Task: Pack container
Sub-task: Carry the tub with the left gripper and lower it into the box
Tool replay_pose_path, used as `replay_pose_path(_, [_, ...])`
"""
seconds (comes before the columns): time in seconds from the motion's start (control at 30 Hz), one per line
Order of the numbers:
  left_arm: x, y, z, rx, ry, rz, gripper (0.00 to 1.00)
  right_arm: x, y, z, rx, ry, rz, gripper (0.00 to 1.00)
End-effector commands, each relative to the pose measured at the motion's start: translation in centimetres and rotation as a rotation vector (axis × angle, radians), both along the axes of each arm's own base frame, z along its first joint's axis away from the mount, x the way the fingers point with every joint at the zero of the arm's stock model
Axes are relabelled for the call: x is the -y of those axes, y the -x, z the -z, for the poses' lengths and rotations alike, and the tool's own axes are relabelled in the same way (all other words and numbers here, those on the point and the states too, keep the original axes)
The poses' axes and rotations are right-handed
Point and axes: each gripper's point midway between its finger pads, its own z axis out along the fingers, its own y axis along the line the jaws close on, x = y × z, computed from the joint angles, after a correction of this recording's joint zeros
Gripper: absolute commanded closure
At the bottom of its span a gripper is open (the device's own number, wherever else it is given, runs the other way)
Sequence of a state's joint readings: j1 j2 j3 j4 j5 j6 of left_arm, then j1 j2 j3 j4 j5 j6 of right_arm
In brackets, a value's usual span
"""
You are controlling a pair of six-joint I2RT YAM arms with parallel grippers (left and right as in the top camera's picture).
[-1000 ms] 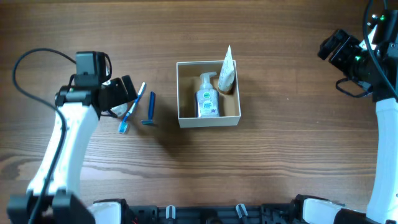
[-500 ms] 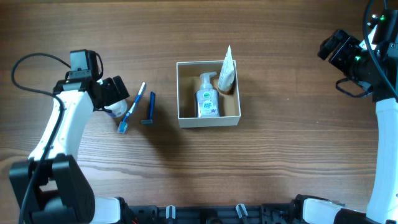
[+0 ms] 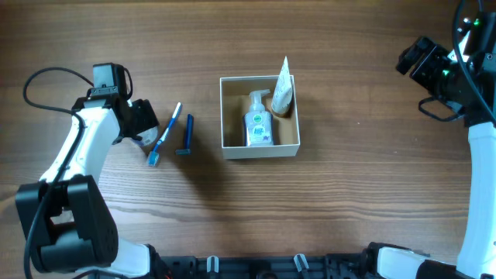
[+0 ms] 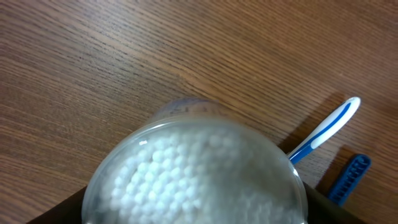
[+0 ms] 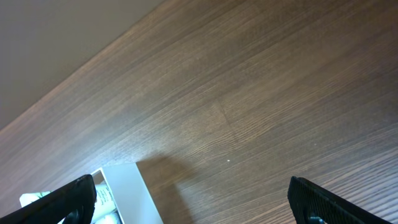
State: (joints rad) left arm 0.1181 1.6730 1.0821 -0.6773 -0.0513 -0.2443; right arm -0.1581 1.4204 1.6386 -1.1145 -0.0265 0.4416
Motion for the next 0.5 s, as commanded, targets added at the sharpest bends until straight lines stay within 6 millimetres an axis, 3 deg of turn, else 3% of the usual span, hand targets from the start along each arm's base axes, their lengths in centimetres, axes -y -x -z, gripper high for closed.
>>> replay_pose_path(0.0, [0.0,-1.1,-4.9,0.114,-0.009,0.007,0.32,-0.2,-0.1,-0.1,0.007,-0.016,-0.004,0.0])
replay_pose_path(0.1, [1.0,-1.1,-9.2,0.186,-0.004,0.035,0.32,-0.2,-0.1,-0.1,0.007,-0.016,-0.004,0.0])
replay_pose_path(0.2, [3.7,-0.8,-14.0,0.278,0.029,0.105,0.32,-0.2,-0.1,-0.1,0.007,-0.016,-0.004,0.0])
replay_pose_path(0.33, [9.4,0.2,-19.1,0.42,0.106,0.262,0.36,-0.2,-0.1,-0.1,0.007,-0.016,-0.004,0.0])
replay_pose_path(0.47, [15.4,1.5,-21.1,0.49,0.145,0.435,0.37,-0.2,-0.1,-0.1,0.007,-0.016,-0.004,0.0])
